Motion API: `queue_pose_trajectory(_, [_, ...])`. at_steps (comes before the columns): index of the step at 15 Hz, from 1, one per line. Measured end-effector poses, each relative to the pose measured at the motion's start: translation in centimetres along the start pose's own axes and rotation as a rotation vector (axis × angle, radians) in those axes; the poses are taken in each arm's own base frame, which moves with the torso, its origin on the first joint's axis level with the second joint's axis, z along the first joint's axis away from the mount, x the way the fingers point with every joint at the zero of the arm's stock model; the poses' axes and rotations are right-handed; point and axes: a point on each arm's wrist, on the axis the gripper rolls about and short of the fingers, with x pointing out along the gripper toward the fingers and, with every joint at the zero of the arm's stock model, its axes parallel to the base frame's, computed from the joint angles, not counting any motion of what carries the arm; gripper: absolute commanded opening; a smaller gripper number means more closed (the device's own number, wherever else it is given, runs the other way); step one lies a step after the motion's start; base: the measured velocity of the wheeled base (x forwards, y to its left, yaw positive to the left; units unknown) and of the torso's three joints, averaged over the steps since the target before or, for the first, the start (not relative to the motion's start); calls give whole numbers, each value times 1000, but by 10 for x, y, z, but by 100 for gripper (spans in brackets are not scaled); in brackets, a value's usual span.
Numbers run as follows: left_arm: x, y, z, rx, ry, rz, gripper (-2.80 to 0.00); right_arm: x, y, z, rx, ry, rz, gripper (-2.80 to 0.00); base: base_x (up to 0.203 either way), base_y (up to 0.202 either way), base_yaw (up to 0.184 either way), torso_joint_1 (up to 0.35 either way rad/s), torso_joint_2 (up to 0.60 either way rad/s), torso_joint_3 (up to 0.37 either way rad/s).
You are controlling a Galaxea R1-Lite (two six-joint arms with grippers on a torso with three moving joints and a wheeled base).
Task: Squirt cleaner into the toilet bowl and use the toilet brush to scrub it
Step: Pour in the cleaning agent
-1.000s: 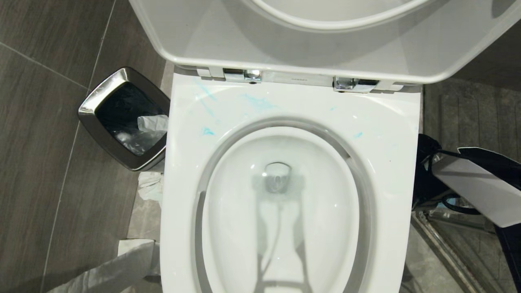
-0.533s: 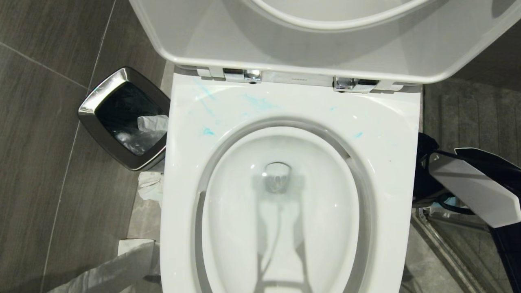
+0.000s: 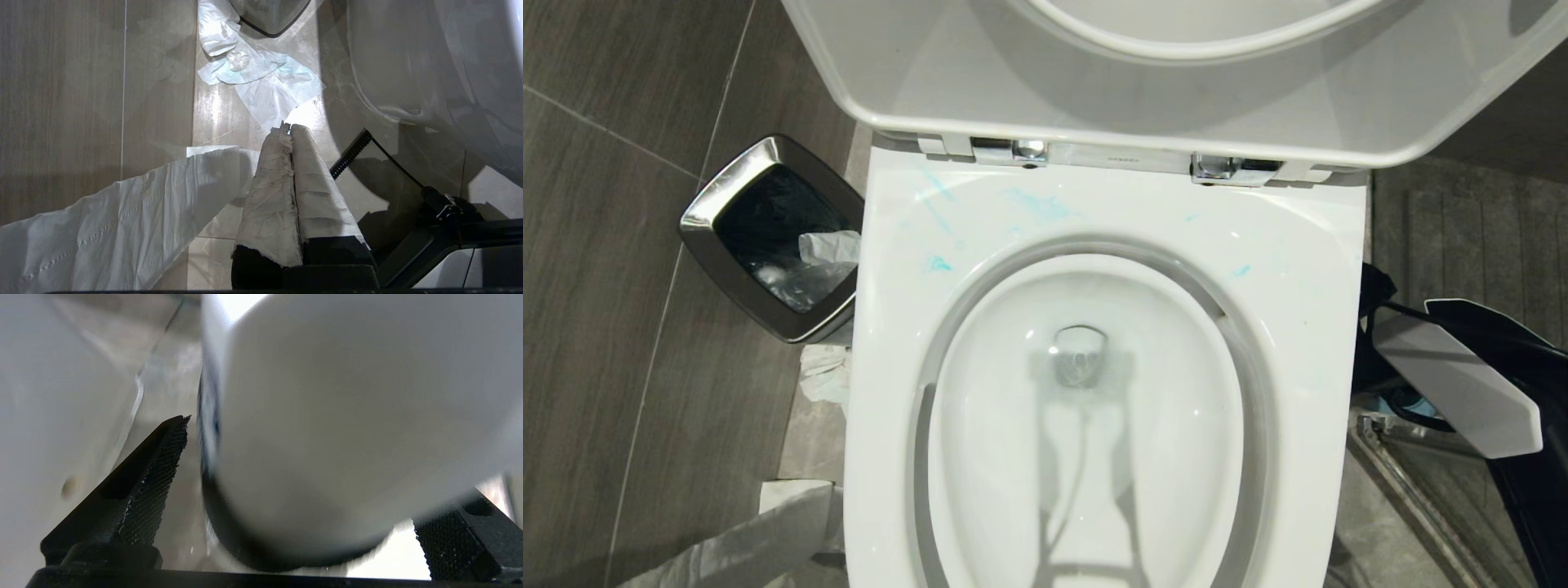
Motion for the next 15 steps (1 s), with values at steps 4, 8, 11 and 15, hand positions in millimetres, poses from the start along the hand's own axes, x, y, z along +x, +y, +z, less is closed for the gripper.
queue_pose_trajectory(4, [0, 0, 0, 1, 0, -1, -280, 11, 1, 2, 3, -63, -10, 0, 0, 0, 0, 0, 0, 0])
queue_pose_trajectory(8, [0, 0, 0, 0, 0, 0, -280, 15, 2, 0, 6, -93, -14, 0, 0, 0, 0, 0, 0, 0])
queue_pose_trajectory(11, [0, 0, 0, 0, 0, 0, -280, 17, 2, 0, -7, -105, -17, -280, 0, 0, 0, 0, 0, 0])
queue_pose_trajectory(15, [0, 0, 0, 1, 0, 0, -280, 17, 2, -1, -10, -106, -18, -280, 0, 0, 0, 0, 0, 0])
